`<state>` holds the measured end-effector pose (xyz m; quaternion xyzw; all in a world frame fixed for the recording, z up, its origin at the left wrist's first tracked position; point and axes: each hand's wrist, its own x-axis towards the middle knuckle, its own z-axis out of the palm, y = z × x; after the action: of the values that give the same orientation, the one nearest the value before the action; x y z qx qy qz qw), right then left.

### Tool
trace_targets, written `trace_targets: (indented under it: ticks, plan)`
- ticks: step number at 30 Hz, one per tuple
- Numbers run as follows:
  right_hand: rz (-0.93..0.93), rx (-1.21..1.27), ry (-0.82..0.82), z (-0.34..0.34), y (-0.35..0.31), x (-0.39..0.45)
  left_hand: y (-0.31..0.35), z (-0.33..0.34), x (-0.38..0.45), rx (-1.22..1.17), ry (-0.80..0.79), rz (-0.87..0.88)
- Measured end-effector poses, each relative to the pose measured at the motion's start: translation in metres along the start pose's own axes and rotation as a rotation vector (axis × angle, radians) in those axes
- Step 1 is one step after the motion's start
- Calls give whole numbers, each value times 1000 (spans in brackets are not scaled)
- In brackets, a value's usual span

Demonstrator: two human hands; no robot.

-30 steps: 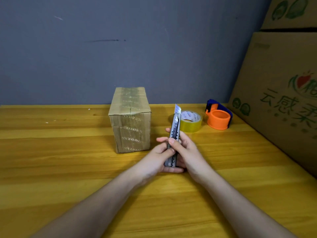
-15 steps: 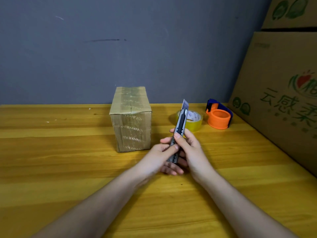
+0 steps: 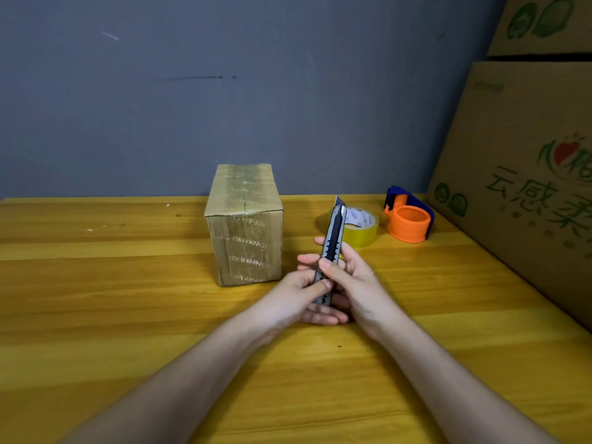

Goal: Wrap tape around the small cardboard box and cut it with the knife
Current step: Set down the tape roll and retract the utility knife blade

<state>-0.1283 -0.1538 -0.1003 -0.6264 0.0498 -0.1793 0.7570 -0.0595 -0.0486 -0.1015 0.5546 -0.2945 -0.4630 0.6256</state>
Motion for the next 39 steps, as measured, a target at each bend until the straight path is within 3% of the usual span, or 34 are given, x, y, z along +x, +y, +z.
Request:
trace_targets:
  ticks: [6,25,39]
  plan:
    - [23,12,-87,-4,0,1,2,-5,-3,22,-88,10]
    - [47,17,-145,-8,4,2,-2,-11,-1,24,-118,25]
    - [55,58,113,-9,6,3,-10,-3,-2,126,-15,181]
